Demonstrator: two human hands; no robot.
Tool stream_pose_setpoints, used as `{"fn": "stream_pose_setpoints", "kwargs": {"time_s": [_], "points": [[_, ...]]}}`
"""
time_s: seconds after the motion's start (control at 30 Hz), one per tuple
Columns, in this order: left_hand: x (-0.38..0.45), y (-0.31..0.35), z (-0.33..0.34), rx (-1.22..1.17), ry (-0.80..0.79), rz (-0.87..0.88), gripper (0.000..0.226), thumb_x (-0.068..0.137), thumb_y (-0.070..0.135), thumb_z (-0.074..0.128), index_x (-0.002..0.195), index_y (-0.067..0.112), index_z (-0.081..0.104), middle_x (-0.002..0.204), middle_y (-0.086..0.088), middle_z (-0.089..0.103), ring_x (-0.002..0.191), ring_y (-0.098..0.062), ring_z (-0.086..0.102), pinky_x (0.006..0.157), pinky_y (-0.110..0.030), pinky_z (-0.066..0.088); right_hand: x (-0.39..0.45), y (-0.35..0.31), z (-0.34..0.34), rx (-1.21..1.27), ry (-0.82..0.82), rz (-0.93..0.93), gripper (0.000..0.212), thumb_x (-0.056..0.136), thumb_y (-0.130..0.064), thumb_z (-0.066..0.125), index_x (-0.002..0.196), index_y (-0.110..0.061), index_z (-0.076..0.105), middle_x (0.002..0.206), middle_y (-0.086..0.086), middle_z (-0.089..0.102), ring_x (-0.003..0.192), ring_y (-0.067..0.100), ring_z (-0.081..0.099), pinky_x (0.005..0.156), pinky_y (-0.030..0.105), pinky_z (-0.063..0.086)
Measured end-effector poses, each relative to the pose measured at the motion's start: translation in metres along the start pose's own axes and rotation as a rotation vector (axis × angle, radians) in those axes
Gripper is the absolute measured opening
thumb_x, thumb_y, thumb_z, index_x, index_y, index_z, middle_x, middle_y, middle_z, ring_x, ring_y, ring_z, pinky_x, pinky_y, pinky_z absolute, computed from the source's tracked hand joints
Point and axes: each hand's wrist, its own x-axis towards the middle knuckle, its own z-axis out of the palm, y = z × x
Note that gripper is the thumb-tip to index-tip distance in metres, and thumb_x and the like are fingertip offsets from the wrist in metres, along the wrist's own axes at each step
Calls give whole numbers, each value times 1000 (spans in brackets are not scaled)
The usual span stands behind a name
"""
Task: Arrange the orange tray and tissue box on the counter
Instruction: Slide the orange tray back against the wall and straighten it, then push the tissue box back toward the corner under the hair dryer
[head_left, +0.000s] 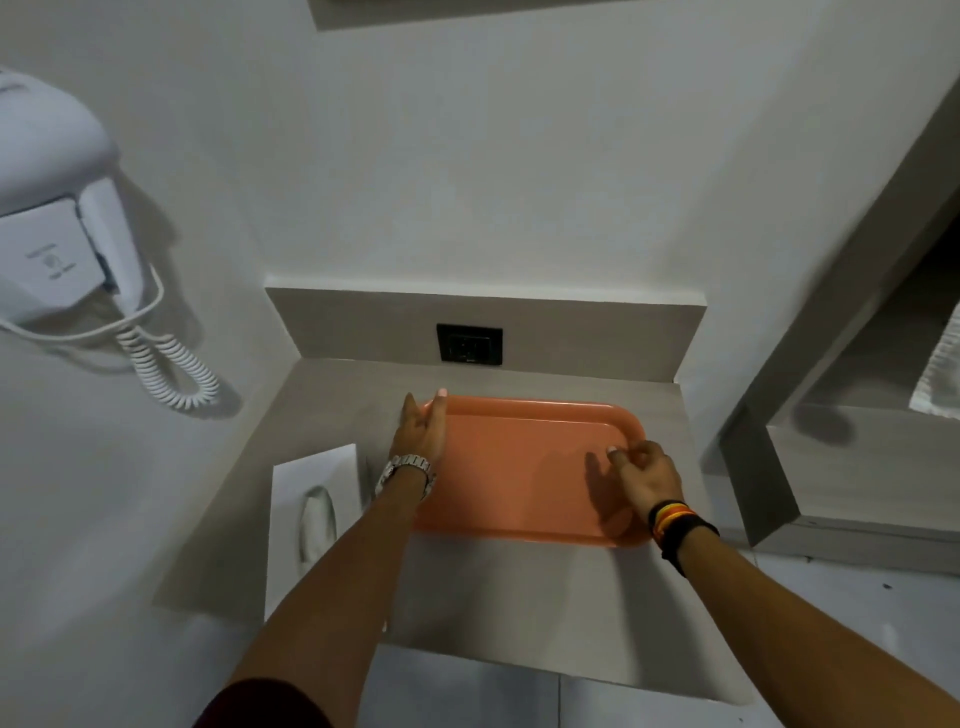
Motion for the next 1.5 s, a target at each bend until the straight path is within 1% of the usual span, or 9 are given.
{"fn": "stream_pose_setpoints", "kwargs": {"time_s": [0.17,0.23,0.37,0.5,0.7,0.83,1.1,1.37,1.5], "points": [[16,-21,-1,43,-59,24,93,83,83,28,159,33,11,166,-11,26,147,-41,31,118,-61,26,-6,5,9,39,-1,-27,52,90,-44,64,132,-15,53,135,15,59,120,38,56,104,55,45],[6,-27,-3,126,-44,68,92,84,82,24,159,30,14,167,-10,22,151,-38,25,121,-58,21,-16,12,9,8,-14,-67,58,88,-54,61,135,-21,48,143,14,54,126,38,53,108,59,41],[-48,-59,9,316,-2,262,88,90,70,20,160,18,11,170,-11,6,156,-30,2,126,-51,4,-58,54,8,-282,-10,-373,71,95,-62,45,154,-30,22,164,8,23,148,32,27,118,59,21],[-113,-115,32,467,27,413,97,85,78,4,160,17,-1,165,-2,-18,154,-20,-19,122,-38,-19,-110,92,7,-442,-46,-548,70,101,-54,37,157,-38,-2,168,-5,-5,154,17,-2,123,50,4],[-125,-145,38,681,8,393,97,82,78,-10,157,17,-5,164,-2,-16,156,-21,-9,120,-37,-19,-109,111,11,-614,-104,-598,74,101,-51,35,158,-26,-5,168,-3,-6,151,9,-18,124,46,-3],[-96,-133,36,753,-51,367,100,72,80,-22,152,20,-19,164,-1,-24,155,-19,-16,121,-42,-20,-94,93,17,-653,-122,-595,72,102,-50,30,157,-26,-10,167,-2,-11,151,12,-18,123,43,-8],[-47,-101,29,798,-136,362,82,97,65,11,156,16,-19,164,-1,-28,153,-17,-23,120,-47,-22,-55,66,37,-652,-136,-575,72,102,-51,28,156,-26,-13,166,0,-13,151,15,-17,121,42,-12],[-36,-98,31,796,-158,366,82,97,64,12,155,17,-21,164,0,-29,153,-17,-23,121,-48,-20,-46,59,36,-653,-163,-558,75,100,-54,27,156,-27,-15,166,1,-14,151,16,-18,123,47,-9],[-35,-100,21,763,-81,380,85,91,68,2,156,17,-19,160,2,-31,155,-19,-19,124,-50,-13,-60,44,36,-609,-166,-574,76,98,-61,20,157,-27,-13,164,0,-16,151,17,-16,121,45,-13]]}}
